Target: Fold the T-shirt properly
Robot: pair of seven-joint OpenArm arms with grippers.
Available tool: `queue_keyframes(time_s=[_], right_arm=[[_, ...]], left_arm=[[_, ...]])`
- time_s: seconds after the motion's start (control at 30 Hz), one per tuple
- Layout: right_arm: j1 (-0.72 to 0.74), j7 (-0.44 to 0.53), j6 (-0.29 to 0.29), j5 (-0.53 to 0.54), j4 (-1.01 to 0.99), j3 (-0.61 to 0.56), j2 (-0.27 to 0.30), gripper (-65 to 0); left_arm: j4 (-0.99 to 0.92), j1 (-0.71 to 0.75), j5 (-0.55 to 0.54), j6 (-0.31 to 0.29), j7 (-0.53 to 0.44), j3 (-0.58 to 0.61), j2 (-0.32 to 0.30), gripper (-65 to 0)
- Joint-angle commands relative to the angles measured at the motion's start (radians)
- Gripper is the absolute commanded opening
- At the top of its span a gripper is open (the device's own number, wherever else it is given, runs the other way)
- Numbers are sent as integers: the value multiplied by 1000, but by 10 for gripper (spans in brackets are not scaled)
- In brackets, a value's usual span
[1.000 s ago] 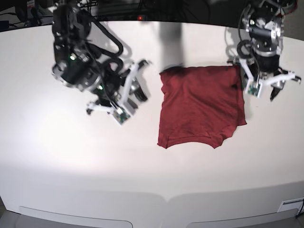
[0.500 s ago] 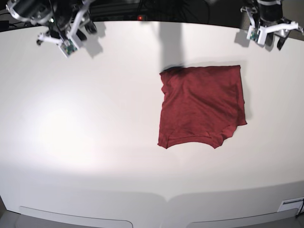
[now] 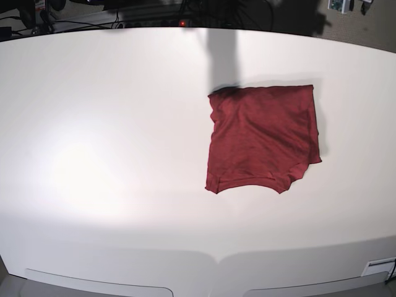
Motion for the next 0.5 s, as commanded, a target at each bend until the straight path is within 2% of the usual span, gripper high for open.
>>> queue_keyframes(time_s=[0.0,0.1,0.2,0.37,0.47], right_arm=[[4,48,4,10,-65,-11,5,-459],[121,140,4,-43,-327,-78,13,-459],[285,253,4,-70,-645,-171,33,-459],[549,498,4,-171,-1181,-323,56,-459],[686,621,3,-237,-1439,-391,53,-459]], left_arm=[[-58,-15,-39,-45,-70,-16,16,-435],[-297,-138,-175,-246,-190,-33,62,-435],[-570,-267,-241,-419,-296,-33,93,-435],[-1008,-463,-283,-637,-451,-33,119,-435],[-1213,-563,-286,-690,-527,-33,124,-435]])
